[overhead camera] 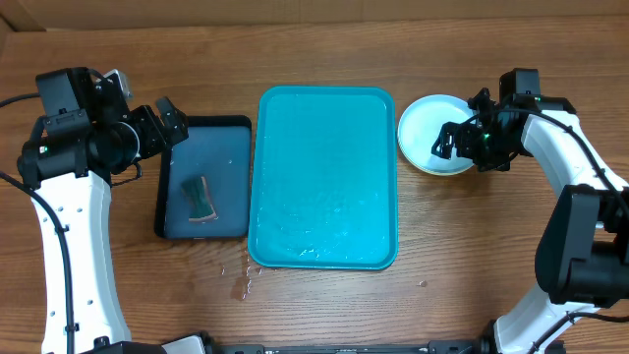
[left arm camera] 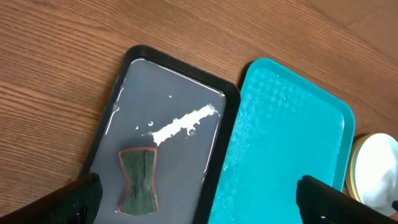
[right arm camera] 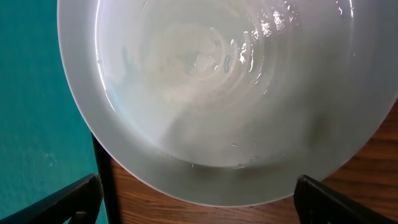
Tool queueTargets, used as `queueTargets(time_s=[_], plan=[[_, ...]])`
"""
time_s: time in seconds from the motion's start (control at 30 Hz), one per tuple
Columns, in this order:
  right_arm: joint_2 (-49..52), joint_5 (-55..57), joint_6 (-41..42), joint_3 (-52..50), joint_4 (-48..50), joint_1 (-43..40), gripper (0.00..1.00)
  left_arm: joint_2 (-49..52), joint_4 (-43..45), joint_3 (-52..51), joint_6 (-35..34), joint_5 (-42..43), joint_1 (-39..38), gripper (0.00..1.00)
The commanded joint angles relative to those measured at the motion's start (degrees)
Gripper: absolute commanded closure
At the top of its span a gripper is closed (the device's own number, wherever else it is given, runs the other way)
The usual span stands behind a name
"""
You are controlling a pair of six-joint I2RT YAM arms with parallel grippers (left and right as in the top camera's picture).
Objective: Clean dirty plates on tray and stack at the side
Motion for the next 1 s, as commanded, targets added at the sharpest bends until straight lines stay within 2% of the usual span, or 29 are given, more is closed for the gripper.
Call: queueTargets(time_s=[0.0,0.7,0.83,0.97], plan=[[-1.5,-0.9,-0.6,-0.2,0.3,-0.1,0.00,-0.8,0.1,0.5,-0.6,0.8,0.2,0.00],[-1.5,-0.9,-0.6,-0.2,0.8,-0.1,0.00,-0.8,0.1,0.5,-0.6,0.8,0.1,0.00],[-4.3,-0.9,-0.6,-0.2,0.8,-0.1,0.00,-0.8,0.1,0.5,-0.6,0.8,0.2,0.00],[-11.9,-0.9,-0.6,-0.2,0.9,0.0,0.00,-0.8,0.1,0.5,-0.6,0.8,0.1,0.00]])
